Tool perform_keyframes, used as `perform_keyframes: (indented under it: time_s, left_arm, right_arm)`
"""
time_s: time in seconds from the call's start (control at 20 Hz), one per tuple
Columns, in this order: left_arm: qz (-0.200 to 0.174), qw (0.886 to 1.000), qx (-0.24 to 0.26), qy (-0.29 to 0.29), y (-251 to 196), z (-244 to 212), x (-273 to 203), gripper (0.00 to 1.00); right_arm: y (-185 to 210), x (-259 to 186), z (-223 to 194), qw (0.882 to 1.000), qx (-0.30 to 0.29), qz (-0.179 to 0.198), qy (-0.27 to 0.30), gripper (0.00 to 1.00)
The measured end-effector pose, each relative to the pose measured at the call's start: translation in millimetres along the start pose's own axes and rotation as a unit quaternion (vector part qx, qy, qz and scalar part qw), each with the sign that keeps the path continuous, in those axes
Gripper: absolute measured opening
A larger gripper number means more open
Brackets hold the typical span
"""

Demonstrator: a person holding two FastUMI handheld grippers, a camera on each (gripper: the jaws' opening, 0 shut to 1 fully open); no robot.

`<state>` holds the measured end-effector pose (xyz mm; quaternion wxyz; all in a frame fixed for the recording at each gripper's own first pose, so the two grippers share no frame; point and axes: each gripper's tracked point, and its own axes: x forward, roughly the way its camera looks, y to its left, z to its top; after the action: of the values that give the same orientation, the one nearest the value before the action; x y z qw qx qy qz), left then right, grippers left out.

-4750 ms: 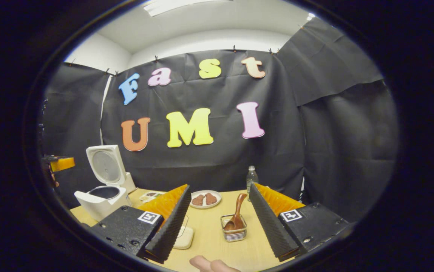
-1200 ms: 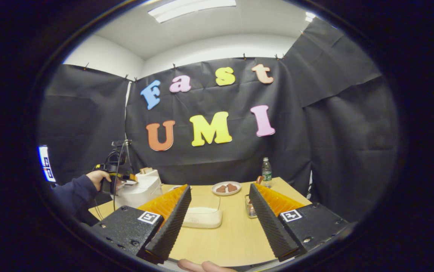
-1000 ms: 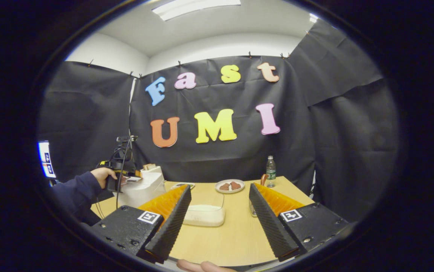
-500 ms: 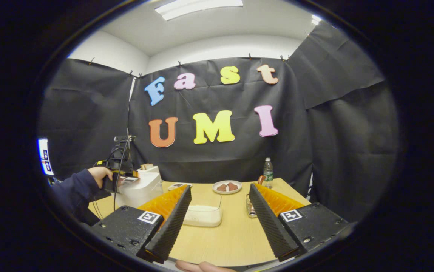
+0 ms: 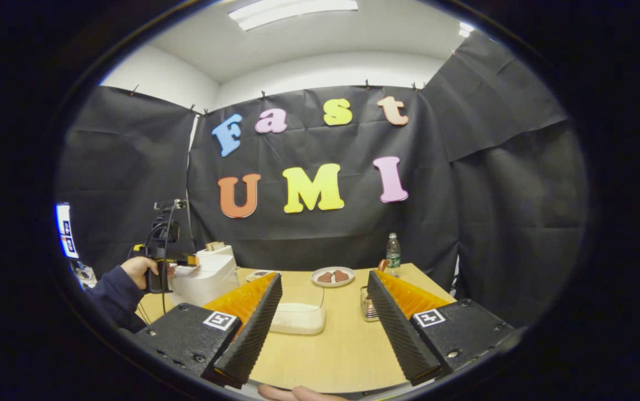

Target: Close the left gripper, press the button to open the rice cooker; take a wooden spoon from the chopstick holder with the right hand, scoop a spoonful of rice and pour it into the rice cooker, then put the wooden spoon back into the chopstick holder.

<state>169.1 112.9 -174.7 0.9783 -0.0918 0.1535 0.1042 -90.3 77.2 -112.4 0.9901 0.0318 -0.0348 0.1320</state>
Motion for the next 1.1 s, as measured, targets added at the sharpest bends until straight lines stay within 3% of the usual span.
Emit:
perform_keyframes:
  time_s: [0.15, 0.35, 0.85, 1.05, 1.1]
  left_arm:
    - [-0.009, 1.0, -0.016, -0.005, -1.4, 6.1, -15.2, 0.91]
    - [-0.027, 0.998, -0.018, -0.056, -16.3, 33.8, -64.6, 0.93]
    - [-0.039, 0.984, 0.037, -0.171, -55.3, 74.3, -194.9, 0.94]
    - [-0.062, 0.979, 0.061, -0.185, -73.7, 56.3, -228.3, 0.94]
    - [-0.067, 0.977, 0.057, -0.192, -77.2, 54.9, -237.7, 0.94]
  right_arm:
    - [-0.3, 6.4, -5.8, 1.0, 0.002, -0.001, 0.01, 1.0]
    - [-6.3, 12.2, -7.8, 1.0, 0.001, -0.014, 0.015, 1.0]
    - [-21.5, 8.4, 6.8, 0.999, -0.005, -0.047, 0.004, 1.0]
    - [-29.7, 2.7, 12.9, 0.998, -0.001, -0.059, 0.002, 1.0]
    - [-30.9, 1.0, 14.0, 0.998, 0.001, -0.061, 0.001, 0.94]
